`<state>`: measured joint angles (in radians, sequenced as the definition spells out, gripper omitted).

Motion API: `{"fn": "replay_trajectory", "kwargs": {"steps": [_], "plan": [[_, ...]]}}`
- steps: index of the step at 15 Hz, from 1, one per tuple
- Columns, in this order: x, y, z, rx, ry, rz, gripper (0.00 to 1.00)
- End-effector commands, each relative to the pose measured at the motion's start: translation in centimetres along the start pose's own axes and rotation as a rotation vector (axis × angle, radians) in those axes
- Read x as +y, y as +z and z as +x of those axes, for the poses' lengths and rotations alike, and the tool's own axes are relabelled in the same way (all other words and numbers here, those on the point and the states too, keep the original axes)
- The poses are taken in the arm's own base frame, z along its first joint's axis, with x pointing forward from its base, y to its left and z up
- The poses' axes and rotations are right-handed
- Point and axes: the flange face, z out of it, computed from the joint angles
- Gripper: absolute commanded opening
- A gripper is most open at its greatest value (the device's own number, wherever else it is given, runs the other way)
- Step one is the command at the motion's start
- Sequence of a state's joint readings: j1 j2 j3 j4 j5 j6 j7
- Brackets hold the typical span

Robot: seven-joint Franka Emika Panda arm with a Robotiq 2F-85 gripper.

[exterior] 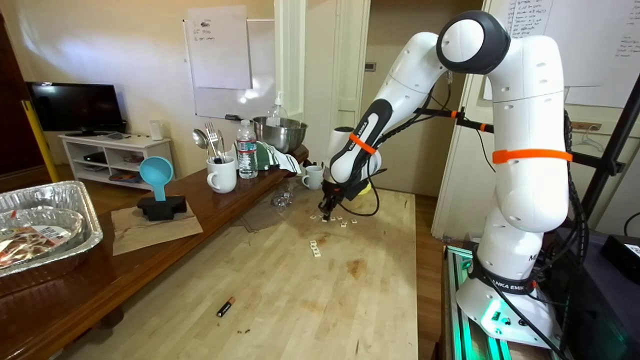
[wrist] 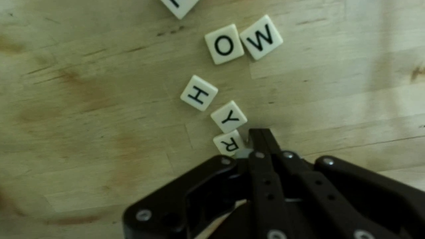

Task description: Use the tiles to create the word 'Tapes'.

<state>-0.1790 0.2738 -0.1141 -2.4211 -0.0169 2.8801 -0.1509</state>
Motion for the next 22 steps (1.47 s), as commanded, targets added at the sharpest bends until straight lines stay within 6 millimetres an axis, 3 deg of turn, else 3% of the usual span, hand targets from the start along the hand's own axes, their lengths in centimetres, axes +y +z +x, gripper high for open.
{"fn": "replay_trajectory", "kwargs": {"steps": [1,18,22], "plan": [[-0.9,1.8,0.0,-0.018,-0.109,0.019,0.0],[-3.8,2.0,-2.4,-0.041,-0.848,0.037,0.0],[-3.9,0.3,-1.7,-0.041,-0.785,0.042,0.0]]}}
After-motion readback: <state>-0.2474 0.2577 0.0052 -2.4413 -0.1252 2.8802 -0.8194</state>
